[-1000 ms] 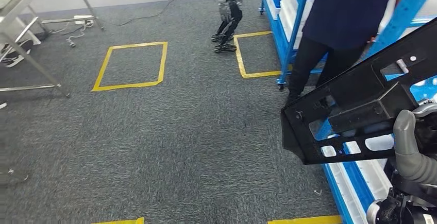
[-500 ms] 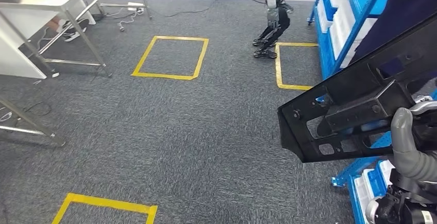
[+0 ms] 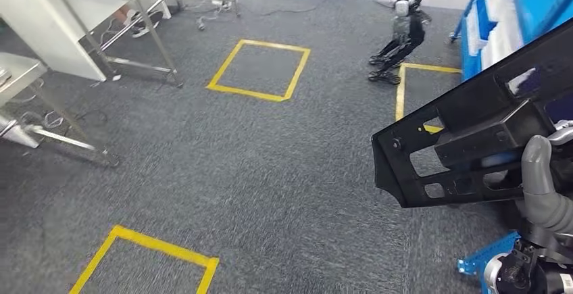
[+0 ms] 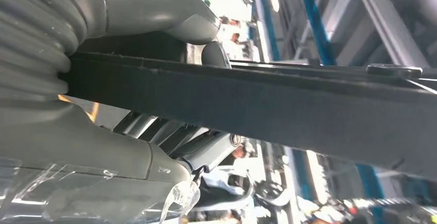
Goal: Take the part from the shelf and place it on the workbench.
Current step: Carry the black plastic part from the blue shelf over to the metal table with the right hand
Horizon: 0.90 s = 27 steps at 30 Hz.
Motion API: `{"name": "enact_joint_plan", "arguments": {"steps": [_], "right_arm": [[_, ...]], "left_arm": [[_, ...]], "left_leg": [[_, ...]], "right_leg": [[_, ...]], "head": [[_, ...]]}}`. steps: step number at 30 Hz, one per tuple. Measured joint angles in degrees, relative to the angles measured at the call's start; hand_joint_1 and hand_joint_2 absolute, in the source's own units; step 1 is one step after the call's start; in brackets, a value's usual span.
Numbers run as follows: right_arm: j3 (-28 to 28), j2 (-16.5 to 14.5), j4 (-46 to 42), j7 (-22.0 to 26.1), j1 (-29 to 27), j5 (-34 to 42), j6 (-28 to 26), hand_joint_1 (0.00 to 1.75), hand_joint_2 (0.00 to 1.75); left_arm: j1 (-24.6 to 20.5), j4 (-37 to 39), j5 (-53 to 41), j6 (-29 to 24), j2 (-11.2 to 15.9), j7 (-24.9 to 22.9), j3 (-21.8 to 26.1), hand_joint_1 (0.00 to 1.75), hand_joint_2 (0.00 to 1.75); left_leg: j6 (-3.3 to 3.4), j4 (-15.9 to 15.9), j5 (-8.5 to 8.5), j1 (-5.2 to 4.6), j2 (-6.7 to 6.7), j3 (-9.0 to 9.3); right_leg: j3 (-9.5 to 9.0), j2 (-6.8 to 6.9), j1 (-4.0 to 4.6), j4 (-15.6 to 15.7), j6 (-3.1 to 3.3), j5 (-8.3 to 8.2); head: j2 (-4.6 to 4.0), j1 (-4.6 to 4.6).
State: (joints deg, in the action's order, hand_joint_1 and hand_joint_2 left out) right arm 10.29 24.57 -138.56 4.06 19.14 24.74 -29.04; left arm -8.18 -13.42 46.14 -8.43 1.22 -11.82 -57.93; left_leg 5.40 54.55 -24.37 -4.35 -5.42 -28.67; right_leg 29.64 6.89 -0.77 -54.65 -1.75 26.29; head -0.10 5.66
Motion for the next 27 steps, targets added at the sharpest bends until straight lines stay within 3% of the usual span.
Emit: {"name": "enact_joint_plan", "arguments": {"steps": [2, 4, 6, 8, 9, 10, 11, 12, 13, 15, 16, 17, 19, 21, 23, 24, 25, 26, 27], "right_arm": [[0.0, 0.0, 0.1, -0.1, 0.1, 0.1, 0.0, 1.75, 1.75], [0.0, 0.0, 0.2, -0.1, 0.3, 0.0, 0.0, 1.75, 1.75], [0.0, 0.1, 0.3, 0.0, 0.2, 0.0, 0.0, 1.75, 1.75], [0.0, 0.2, 0.4, -0.1, 0.0, 0.0, 0.0, 1.75, 1.75], [0.0, 0.2, 0.4, -0.1, -0.1, 0.0, 0.0, 1.75, 1.75], [0.0, 0.2, 0.5, -0.1, 0.0, 0.0, 0.0, 1.75, 1.75], [0.0, 0.2, 0.5, -0.2, 0.0, -0.1, 0.0, 1.75, 1.75], [0.0, 0.2, 0.5, -0.3, 0.0, -0.3, -0.1, 1.75, 1.75], [0.0, 0.2, 0.5, -0.5, 0.0, -0.5, -0.2, 1.75, 1.75], [0.0, 0.3, 0.5, -0.8, 0.1, -0.8, -0.3, 1.75, 1.75], [0.0, 0.4, 0.5, -1.0, 0.2, -0.9, -0.4, 1.75, 1.75], [0.0, 0.4, 0.5, -1.1, 0.3, -0.9, -0.4, 1.75, 1.75], [0.0, 0.4, 0.5, -1.2, 0.4, -1.0, -0.4, 1.75, 1.75], [0.0, 0.5, 0.5, -1.2, 0.5, -1.1, -0.3, 1.75, 1.75], [0.1, 0.5, 0.5, -1.2, 0.5, -1.1, -0.3, 1.75, 1.75], [0.1, 0.5, 0.5, -1.2, 0.4, -1.1, -0.3, 1.75, 1.75], [0.1, 0.5, 0.5, -1.2, 0.4, -1.1, -0.3, 1.75, 1.75], [0.1, 0.5, 0.5, -1.2, 0.4, -1.1, -0.3, 1.75, 1.75], [0.1, 0.5, 0.5, -1.2, 0.5, -1.1, -0.3, 1.75, 1.75]], "left_arm": [[0.1, 0.0, 0.0, -0.1, 0.3, 0.1, 0.0, 0.00, 1.75], [0.3, 0.0, -0.1, -0.3, 0.4, 0.2, -0.1, 0.00, 1.75], [0.6, 0.0, -0.2, -0.4, 0.5, 0.2, -0.1, 0.00, 1.75], [0.8, 0.0, -0.2, -0.4, 0.5, 0.2, -0.2, 0.00, 1.75], [0.9, 0.0, -0.1, -0.4, 0.5, 0.2, -0.2, 0.00, 1.75], [1.1, 0.0, 0.0, -0.3, 0.5, 0.2, -0.2, 0.00, 1.75], [1.2, 0.0, 0.0, -0.3, 0.5, 0.2, -0.2, 0.00, 1.75], [1.3, 0.1, 0.1, -0.2, 0.6, 0.1, -0.2, 0.00, 1.75], [1.4, 0.1, 0.1, -0.1, 0.7, 0.1, -0.2, 0.00, 1.75], [1.4, 0.2, 0.2, 0.2, 0.9, -0.2, -0.2, 0.00, 1.75], [1.4, 0.2, 0.3, 0.3, 1.0, -0.4, -0.2, 0.00, 1.75], [1.5, 0.2, 0.4, 0.5, 1.0, -0.5, -0.2, 0.00, 1.75], [1.6, 0.2, 0.5, 0.7, 1.0, -0.6, -0.2, 0.00, 1.75], [1.5, 0.2, 0.5, 0.8, 1.0, -0.7, -0.2, 0.00, 1.75], [1.4, 0.2, 0.4, 1.0, 0.9, -0.6, -0.2, 0.00, 1.75], [1.4, 0.2, 0.3, 1.1, 0.9, -0.6, -0.2, 0.00, 1.75], [1.5, 0.2, 0.3, 1.1, 0.9, -0.6, -0.2, 0.00, 1.75], [1.6, 0.2, 0.3, 1.2, 0.9, -0.6, -0.2, 0.00, 1.75], [1.6, 0.2, 0.4, 1.2, 0.9, -0.6, -0.2, 0.00, 1.75]], "left_leg": [[0.55, -2.7, -0.15, 0.09, 1.10, 1.19], [0.83, -5.0, -0.08, 0.75, 2.82, 3.00], [0.81, -5.5, 0.06, 1.30, 4.66, 3.82], [0.71, -5.4, -0.07, 1.61, 6.60, 4.01], [0.53, -5.2, -0.25, 1.79, 7.61, 4.10], [0.23, -4.9, -0.55, 2.06, 8.60, 4.23], [-0.17, -4.4, -1.03, 2.39, 9.53, 4.35], [-0.66, -3.7, -1.65, 2.64, 10.33, 4.20], [-1.08, -2.9, -2.30, 2.82, 11.02, 3.84], [-1.55, -2.0, -3.11, 2.98, 12.04, 2.89], [-1.60, -1.8, -3.26, 3.10, 12.51, 2.62], [-1.71, -1.6, -3.41, 3.23, 12.57, 2.51], [-2.24, 1.2, -4.67, 3.37, 10.41, 1.22], [-2.85, 8.9, -7.58, 3.55, 7.25, -3.04], [-2.96, 16.8, -9.61, 3.72, 6.27, -8.20], [-2.77, 18.1, -9.21, 3.72, 6.21, -9.59], [-2.42, 16.8, -7.61, 3.59, 6.10, -9.63], [-1.87, 13.2, -5.09, 3.30, 5.61, -8.47], [-1.11, 8.5, -2.33, 2.73, 4.10, -6.63]], "right_leg": [[-0.02, 1.02, 0.12, 0.2, -0.25, 0.05], [0.72, -1.78, 0.11, -2.3, -0.56, 1.23], [4.35, -5.72, -0.07, -9.5, -0.98, 3.82], [8.76, -6.68, -0.30, -16.1, -1.50, 5.14], [9.75, -6.70, -0.47, -16.5, -1.81, 4.21], [9.46, -6.80, -0.68, -14.5, -2.15, 2.12], [8.10, -7.18, -0.97, -10.6, -2.60, -0.61], [6.45, -8.38, -1.27, -6.6, -3.15, -2.46], [5.08, -9.40, -1.49, -3.5, -3.29, -3.58], [4.18, -10.46, -1.58, -1.4, -2.70, -3.16], [4.24, -9.82, -1.44, -1.3, -2.00, -3.03], [4.20, -9.15, -1.32, -1.4, -1.50, -2.84], [3.85, -7.91, -1.14, -1.3, -0.71, -2.52], [3.48, -6.67, -0.92, -1.3, -0.14, -2.15], [3.17, -5.36, -0.63, -1.3, 0.11, -1.73], [2.93, -4.69, -0.49, -1.3, 0.17, -1.50], [2.57, -4.01, -0.35, -1.3, 0.19, -1.25], [2.12, -3.32, -0.26, -1.3, 0.18, -0.99], [1.67, -2.67, -0.22, -1.1, 0.16, -0.77]], "head": [[0.01, 0.01], [0.01, 0.01], [0.01, 0.02], [0.00, 0.03], [0.00, 0.03], [0.00, 0.03], [0.01, 0.03], [0.01, 0.01], [0.01, -0.01], [0.00, -0.04], [0.01, -0.02], [0.01, -0.01], [0.00, 0.03], [-0.01, 0.05], [0.00, 0.04], [0.01, 0.04], [0.01, 0.04], [0.01, 0.05], [0.01, 0.05]]}}
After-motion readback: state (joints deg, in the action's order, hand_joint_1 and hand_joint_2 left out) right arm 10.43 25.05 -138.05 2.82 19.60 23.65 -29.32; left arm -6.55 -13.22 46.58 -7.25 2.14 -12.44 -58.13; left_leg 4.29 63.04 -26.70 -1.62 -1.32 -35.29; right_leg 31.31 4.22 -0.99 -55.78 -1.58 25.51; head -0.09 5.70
